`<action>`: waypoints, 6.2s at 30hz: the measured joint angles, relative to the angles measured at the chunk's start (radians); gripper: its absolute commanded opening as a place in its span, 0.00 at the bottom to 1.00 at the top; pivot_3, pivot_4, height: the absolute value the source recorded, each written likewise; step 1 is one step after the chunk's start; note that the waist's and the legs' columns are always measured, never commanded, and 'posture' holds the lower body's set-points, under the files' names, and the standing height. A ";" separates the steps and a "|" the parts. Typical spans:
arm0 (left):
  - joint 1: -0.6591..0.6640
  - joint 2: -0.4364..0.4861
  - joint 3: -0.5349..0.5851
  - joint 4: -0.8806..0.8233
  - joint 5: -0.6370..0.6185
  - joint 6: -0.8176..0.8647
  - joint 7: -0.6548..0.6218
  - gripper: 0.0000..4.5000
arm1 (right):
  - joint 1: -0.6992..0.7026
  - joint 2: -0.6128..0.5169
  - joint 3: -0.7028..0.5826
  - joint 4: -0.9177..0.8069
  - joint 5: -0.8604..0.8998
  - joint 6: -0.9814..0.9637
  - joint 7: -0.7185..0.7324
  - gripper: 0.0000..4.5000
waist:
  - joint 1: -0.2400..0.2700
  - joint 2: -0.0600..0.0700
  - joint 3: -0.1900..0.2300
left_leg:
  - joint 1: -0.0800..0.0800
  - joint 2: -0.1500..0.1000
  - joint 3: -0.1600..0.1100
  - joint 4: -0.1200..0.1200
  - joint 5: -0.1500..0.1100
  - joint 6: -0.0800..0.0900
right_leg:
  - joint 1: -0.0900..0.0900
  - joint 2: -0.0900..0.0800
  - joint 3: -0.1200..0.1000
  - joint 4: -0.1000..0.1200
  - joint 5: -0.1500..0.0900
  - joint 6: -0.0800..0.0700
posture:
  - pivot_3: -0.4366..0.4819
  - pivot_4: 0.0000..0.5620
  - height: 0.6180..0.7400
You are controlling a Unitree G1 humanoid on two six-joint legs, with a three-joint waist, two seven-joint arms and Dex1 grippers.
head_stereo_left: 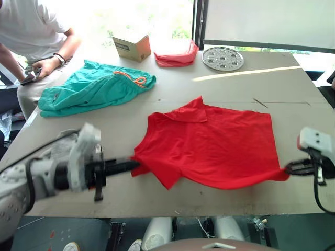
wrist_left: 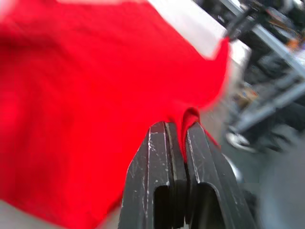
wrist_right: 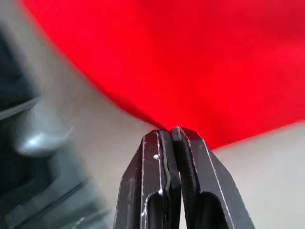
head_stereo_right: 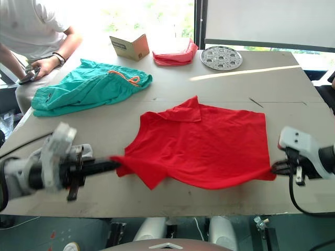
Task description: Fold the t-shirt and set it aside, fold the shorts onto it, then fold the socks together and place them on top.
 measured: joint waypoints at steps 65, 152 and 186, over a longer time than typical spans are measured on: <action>-0.043 0.006 -0.398 0.149 0.432 -0.237 -0.027 0.00 | -0.240 0.057 0.379 0.314 -0.160 -0.110 -0.060 0.02 | -0.002 0.004 -0.007 | -0.005 -0.003 0.016 -0.006 -0.006 0.008 | 0.007 -0.003 -0.010 -0.031 0.011 0.011 | 0.48 0.27 1.00; 0.486 0.003 -0.402 0.053 0.617 -0.689 -0.235 0.01 | 0.213 0.005 0.223 0.225 -0.165 -0.459 -0.027 0.00 | -0.001 0.005 -0.029 | 0.014 -0.014 0.001 -0.014 -0.019 0.010 | 0.008 -0.010 0.018 -0.023 0.001 0.005 | 0.48 0.27 1.00; -0.749 -0.382 -0.509 0.933 0.382 -0.132 0.313 0.99 | -0.205 0.484 0.157 0.091 0.222 -0.146 -0.306 0.99 | -0.006 0.001 -0.021 | 0.005 -0.024 -0.009 -0.002 -0.018 0.007 | 0.008 -0.003 0.006 -0.016 0.002 0.013 | 0.48 0.27 1.00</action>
